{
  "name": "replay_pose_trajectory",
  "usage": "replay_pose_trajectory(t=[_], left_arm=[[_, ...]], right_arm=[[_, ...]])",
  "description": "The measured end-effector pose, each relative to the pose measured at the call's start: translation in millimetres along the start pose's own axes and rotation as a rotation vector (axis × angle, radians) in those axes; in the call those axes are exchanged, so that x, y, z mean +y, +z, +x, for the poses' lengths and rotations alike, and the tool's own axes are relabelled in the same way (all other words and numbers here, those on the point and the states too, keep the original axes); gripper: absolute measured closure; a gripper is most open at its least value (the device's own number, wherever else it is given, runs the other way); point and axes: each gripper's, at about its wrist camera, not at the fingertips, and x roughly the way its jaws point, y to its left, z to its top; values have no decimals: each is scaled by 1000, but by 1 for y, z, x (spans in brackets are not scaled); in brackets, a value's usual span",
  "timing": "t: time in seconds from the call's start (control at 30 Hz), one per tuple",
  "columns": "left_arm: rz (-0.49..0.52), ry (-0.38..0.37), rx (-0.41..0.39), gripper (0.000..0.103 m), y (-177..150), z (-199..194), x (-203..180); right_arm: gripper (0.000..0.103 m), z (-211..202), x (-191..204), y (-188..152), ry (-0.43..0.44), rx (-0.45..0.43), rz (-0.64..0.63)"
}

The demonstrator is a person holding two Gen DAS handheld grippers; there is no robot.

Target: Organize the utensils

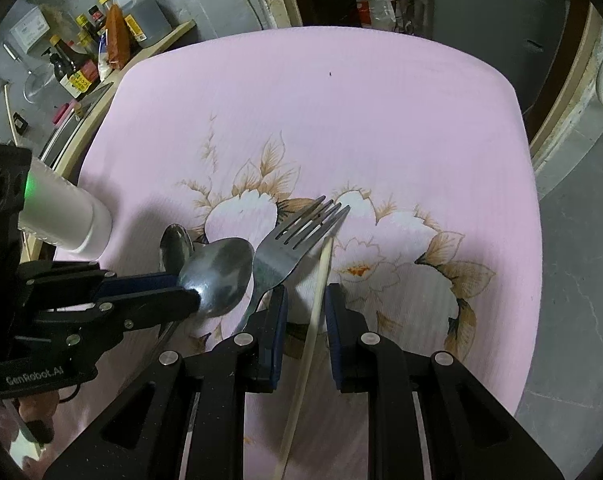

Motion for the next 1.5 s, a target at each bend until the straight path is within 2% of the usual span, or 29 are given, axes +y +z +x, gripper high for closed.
replay_pose_trajectory(t=[0.17, 0.23, 0.27, 0.47, 0.67, 0.8, 1.0, 1.13, 1.3, 1.5], left_arm=[[4, -11, 20, 83, 5, 7, 2], [26, 1, 20, 83, 5, 9, -1], [37, 6, 20, 84, 5, 8, -2], [81, -1, 22, 98, 3, 10, -11], [94, 4, -28, 100, -5, -7, -18], [104, 5, -84, 100, -13, -26, -24], [151, 11, -198, 100, -34, -71, -33], [157, -3, -293, 100, -42, -107, -34], [144, 10, -418, 100, -43, -157, -24], [147, 61, -563, 100, -40, -222, -5]], right_arm=[[86, 1, -4, -2, 6, 7, -14], [91, 1, -4, -2, -6, 5, -22], [96, 1, -6, -2, -13, 2, -18], [99, -2, -25, -7, 73, -5, 94], [99, -20, -36, -38, 103, -54, 207], [99, -45, -47, -68, 180, -194, 350], [99, -77, -31, -95, 264, -420, 430], [99, -98, -13, -93, 297, -561, 405], [99, -130, 37, -74, 300, -759, 331], [99, -166, 92, -48, 295, -914, 235]])
